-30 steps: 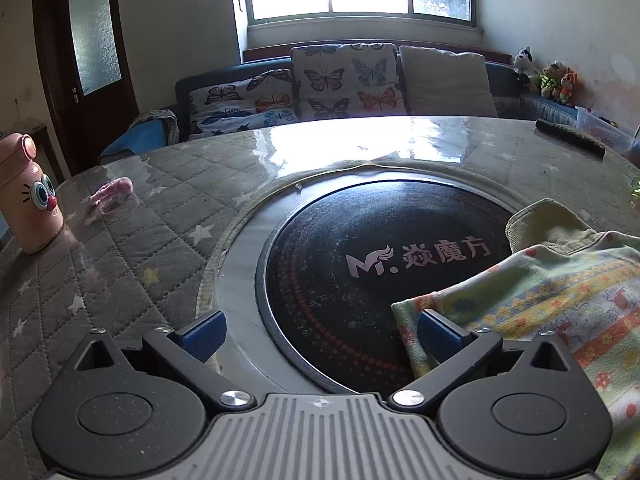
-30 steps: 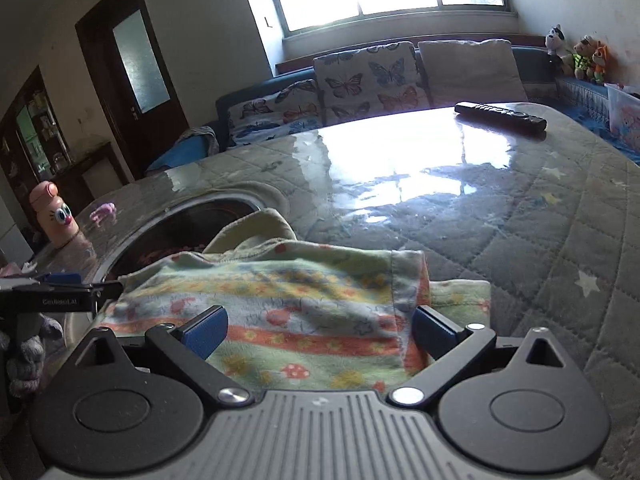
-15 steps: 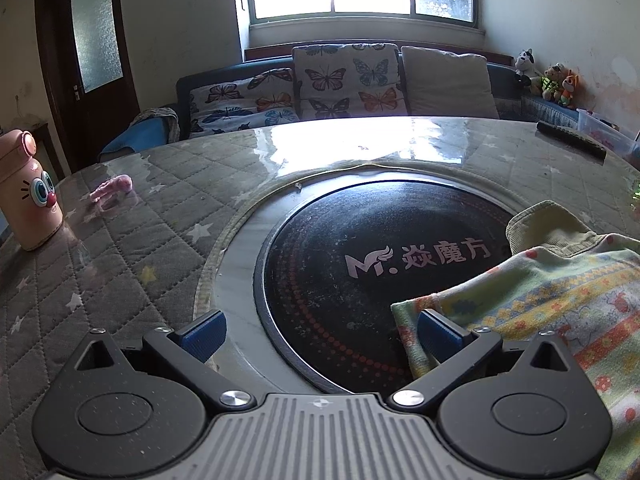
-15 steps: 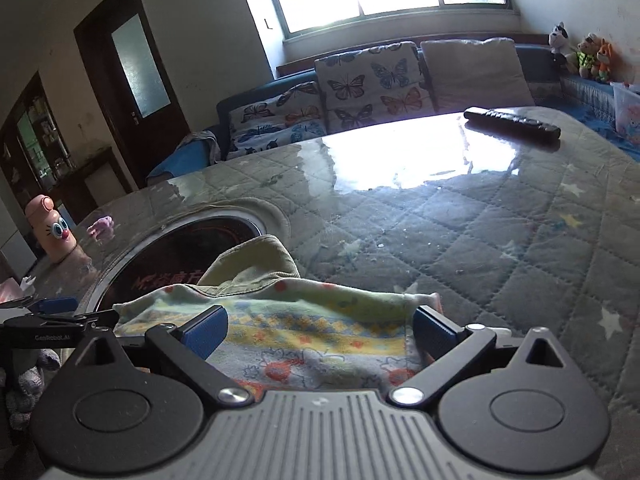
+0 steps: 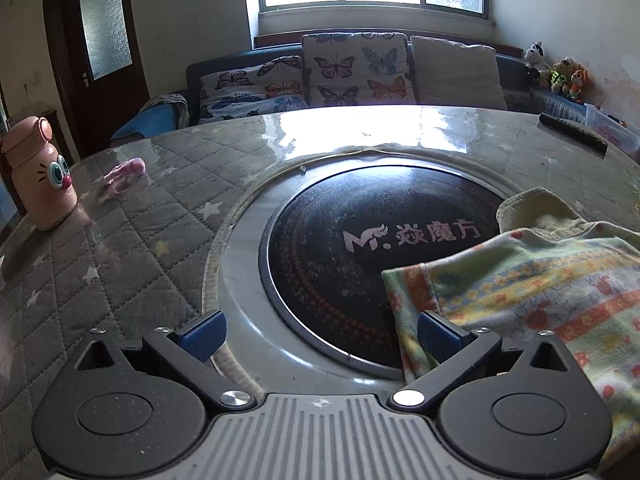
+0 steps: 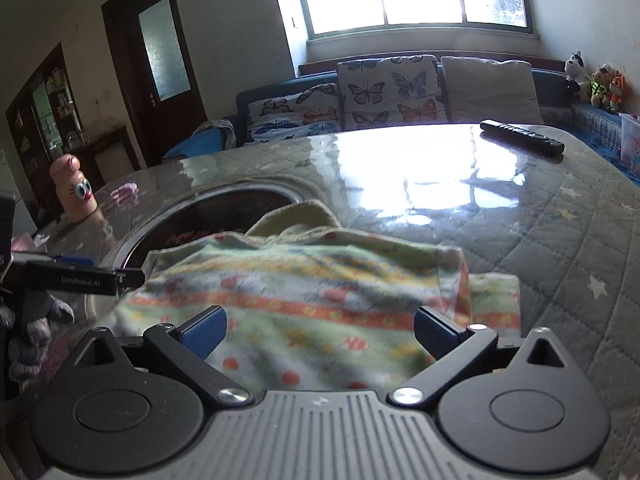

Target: Fold clothes

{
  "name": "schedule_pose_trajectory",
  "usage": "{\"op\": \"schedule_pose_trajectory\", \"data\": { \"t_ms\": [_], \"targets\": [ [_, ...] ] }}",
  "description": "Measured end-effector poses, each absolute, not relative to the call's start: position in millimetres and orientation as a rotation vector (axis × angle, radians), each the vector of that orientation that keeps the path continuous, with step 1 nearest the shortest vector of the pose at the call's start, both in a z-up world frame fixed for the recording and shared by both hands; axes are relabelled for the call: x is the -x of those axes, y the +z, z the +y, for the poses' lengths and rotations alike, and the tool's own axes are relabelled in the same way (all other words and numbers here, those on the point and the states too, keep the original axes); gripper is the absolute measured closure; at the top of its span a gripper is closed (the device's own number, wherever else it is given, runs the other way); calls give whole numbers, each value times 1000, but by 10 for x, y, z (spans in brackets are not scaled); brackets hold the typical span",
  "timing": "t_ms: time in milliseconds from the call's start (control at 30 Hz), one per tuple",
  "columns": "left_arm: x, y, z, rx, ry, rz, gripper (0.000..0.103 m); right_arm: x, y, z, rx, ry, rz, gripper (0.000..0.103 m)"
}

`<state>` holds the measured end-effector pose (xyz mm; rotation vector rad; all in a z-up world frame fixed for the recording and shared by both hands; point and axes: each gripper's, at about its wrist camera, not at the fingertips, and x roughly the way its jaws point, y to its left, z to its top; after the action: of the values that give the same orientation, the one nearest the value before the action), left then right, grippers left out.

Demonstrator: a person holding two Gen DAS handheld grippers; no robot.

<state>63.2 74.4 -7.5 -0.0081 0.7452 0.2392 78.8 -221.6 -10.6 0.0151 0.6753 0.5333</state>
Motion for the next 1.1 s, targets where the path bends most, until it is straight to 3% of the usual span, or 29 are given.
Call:
{"op": "schedule_pose_trajectory", "data": {
  "t_ms": [1100],
  "targets": [
    [-311, -48, 702, 45, 262, 746, 0, 6, -70, -1506, 278, 694, 597, 0]
  ]
}}
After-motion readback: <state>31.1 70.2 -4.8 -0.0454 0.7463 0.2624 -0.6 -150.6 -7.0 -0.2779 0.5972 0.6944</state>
